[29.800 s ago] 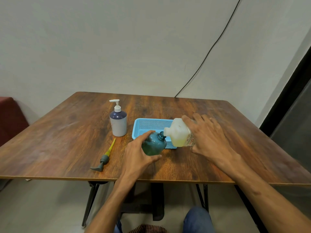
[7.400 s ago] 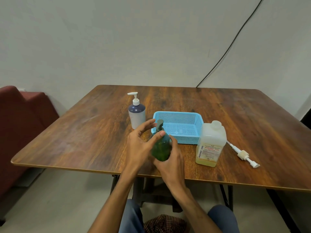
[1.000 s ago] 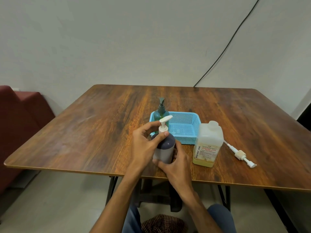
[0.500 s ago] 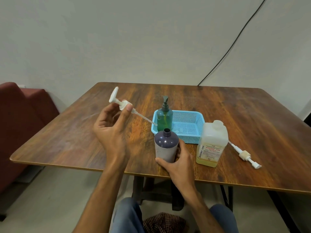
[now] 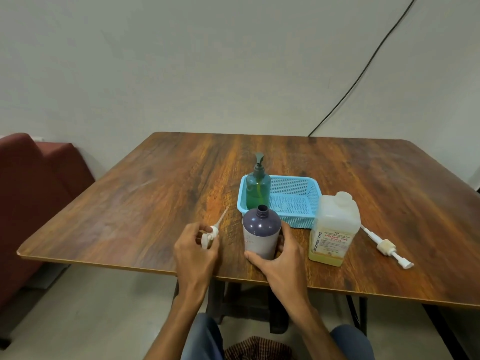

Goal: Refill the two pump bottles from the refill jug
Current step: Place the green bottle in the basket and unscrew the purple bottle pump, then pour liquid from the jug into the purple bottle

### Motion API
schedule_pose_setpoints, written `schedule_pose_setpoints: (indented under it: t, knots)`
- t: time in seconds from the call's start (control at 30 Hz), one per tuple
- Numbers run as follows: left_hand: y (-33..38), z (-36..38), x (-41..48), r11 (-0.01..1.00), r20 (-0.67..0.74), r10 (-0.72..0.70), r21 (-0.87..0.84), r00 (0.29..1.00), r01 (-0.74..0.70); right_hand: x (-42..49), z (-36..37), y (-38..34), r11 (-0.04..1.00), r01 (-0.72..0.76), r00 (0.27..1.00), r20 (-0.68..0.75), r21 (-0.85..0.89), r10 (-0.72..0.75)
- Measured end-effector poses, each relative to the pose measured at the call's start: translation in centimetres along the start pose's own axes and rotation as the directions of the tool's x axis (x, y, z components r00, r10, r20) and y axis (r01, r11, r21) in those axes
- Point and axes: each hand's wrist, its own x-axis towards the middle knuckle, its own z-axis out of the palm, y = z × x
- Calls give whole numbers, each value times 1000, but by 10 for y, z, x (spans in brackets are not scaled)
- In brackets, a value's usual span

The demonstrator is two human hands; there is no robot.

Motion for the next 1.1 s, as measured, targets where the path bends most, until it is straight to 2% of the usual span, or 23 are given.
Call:
schedule_pose_setpoints:
  t: [0.17,0.33,0.57,0.7,0.83,0.93,1.0,1.1]
  knots:
    - [-6,7,-1,995,57,-29,93,998,23,1,4,3,1000,-23,1000,-6,-17,23]
    - [-6,8,-1,994,68,-25,106,997,18,-1,3,0,1000,-14,1000,-8,-27,14]
    - [-9,1,-5,998,75,-31,55,997,27,-8,1,-2,997,-70,997,39,43,69]
    - [-8,-4,-9,998,84,-41,-38,996,44,-16,-5,-5,996,-72,997,28,49,71]
    - [15,-9,-16,986,-56,-56,-158,997,47,-28,-27,-20,997,82,985,-150,-5,-81]
    - [42,-6,-26,979,-145,-4,-201,989,-26,-31,-50,-29,972,222,915,-327,-82,-237]
    - [57,0,-31,965,-125,19,-258,992,-51,-31,-65,-33,958,256,858,-426,-130,-287]
    - [72,13,-39,948,-35,54,-313,998,-62,-25,-83,-34,963,226,796,-542,-145,-269]
